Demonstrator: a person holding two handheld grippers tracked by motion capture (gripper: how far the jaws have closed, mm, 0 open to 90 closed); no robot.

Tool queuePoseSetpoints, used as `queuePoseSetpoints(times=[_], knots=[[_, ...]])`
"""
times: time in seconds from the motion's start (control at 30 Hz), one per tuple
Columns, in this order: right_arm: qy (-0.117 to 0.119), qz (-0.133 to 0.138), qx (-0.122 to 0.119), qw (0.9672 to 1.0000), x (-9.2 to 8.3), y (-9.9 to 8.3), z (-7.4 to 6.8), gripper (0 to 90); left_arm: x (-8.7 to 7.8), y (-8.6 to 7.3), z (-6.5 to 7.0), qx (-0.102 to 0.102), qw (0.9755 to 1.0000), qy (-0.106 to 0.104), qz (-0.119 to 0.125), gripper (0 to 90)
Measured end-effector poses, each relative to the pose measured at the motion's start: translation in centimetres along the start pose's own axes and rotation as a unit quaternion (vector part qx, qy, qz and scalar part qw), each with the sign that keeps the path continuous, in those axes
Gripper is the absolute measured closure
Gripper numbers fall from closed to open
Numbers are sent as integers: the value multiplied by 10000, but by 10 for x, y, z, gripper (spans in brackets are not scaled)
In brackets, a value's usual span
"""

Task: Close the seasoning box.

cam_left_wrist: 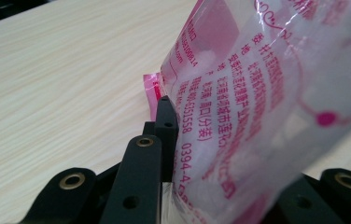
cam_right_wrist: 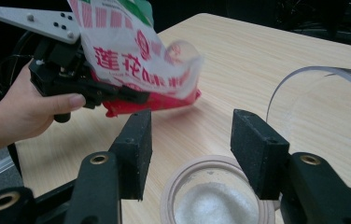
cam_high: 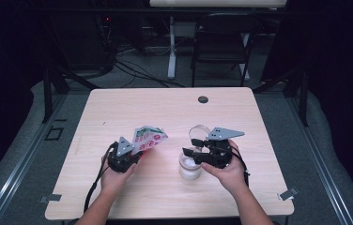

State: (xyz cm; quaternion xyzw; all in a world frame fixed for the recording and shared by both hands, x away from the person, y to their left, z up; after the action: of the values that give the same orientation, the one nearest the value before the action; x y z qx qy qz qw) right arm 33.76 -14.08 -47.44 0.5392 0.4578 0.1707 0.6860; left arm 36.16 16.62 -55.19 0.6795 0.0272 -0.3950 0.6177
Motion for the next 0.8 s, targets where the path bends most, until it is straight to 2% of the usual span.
queuePoseSetpoints(times=[0.17, 0.33, 0.47, 0.6, 0.8], knots=[[-29, 3, 9, 10000, -1, 0, 1, 484, -13, 3, -16, -290, 9991, 261, 165, 766], [-13, 3, 41, 10000, -1, 0, 2, 484, -25, 12, -30, -393, 9971, 606, 244, 766], [-27, -20, 39, 10000, -1, -1, 2, 484, -32, 11, -46, -323, 9955, 886, 107, 767], [-27, -15, 58, 10000, -1, -1, 3, 484, -39, 4, -62, -383, 9930, 1114, 27, 766], [-14, -84, 64, 9999, 2, -3, 3, 484, -46, -9, -77, -418, 9890, 1421, -28, 766]])
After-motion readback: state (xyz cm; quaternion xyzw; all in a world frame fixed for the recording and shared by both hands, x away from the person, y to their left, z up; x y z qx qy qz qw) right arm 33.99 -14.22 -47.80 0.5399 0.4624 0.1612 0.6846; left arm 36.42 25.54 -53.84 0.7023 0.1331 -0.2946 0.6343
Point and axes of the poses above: each handheld gripper's, and its own axes: x roughly forward along the jaws, y roughly out of its top, z roughly to its right, the point moved 2 cm from there along x, roughly forward along the jaws, and after that the axes turned 11 degrees about -x, right-handed, at the moved point
